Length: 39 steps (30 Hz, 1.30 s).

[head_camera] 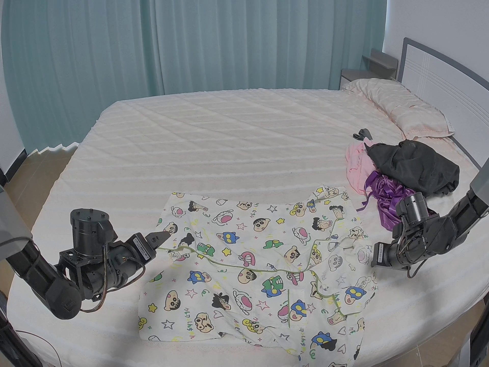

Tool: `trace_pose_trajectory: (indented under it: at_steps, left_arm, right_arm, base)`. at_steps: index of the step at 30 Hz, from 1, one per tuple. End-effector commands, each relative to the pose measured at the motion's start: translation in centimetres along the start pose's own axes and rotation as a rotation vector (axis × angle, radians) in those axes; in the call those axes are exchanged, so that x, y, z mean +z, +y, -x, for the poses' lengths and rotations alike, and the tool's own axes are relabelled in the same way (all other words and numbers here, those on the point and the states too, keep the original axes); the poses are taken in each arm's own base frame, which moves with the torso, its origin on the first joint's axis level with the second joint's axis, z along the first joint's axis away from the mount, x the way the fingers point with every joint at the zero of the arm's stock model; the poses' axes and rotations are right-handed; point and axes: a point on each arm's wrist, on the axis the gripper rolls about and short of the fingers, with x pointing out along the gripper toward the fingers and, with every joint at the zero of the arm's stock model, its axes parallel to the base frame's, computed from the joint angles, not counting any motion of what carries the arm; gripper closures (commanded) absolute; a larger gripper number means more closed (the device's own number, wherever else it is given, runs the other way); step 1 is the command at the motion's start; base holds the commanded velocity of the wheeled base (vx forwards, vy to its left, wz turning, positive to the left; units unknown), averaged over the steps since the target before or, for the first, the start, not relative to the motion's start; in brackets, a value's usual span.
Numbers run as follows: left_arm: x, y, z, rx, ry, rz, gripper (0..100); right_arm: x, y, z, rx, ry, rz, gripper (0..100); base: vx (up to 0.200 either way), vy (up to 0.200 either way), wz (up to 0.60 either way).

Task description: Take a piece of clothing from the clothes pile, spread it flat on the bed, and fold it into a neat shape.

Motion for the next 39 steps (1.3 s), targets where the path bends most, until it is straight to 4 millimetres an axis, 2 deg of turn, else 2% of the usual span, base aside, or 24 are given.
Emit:
trace_pose_trajectory:
  at_steps: [1,5,10,20,24,39]
  left_arm:
    - [0.0,-0.1,0.1,-0.004,-0.002,-0.001,0]
    - [0.0,-0.1,0.1,-0.003,-0.001,-0.001,0]
    - [0.0,0.0,0.1,-0.002,0.000,-0.001,0]
    - [-0.1,0.1,0.1,0.002,0.005,-0.002,0]
    - [-0.2,0.1,0.2,0.003,0.008,-0.003,0]
    - [-0.6,0.2,0.2,0.004,0.033,-0.008,0]
  right_arm:
    - [1.0,0.3,1.4,-0.002,-0.064,0.011,100]
    - [1.3,0.4,1.6,-0.036,-0.076,0.048,100]
    - [0.5,0.0,1.3,-0.094,-0.003,0.147,100]
    - [1.1,-1.3,0.9,-0.124,0.001,0.139,100]
    - [0.9,-2.0,-0.2,-0.168,0.025,0.143,100]
    - [1.7,-3.6,-1.2,-0.246,0.010,0.124,100]
  base:
    - [0.000,0.000,0.00]
    - [0.000,0.000,0.00]
    - [0.000,0.000,0.00]
    - [0.000,0.000,0.00]
    - [0.000,0.000,0.00]
    - [0.000,0.000,0.00]
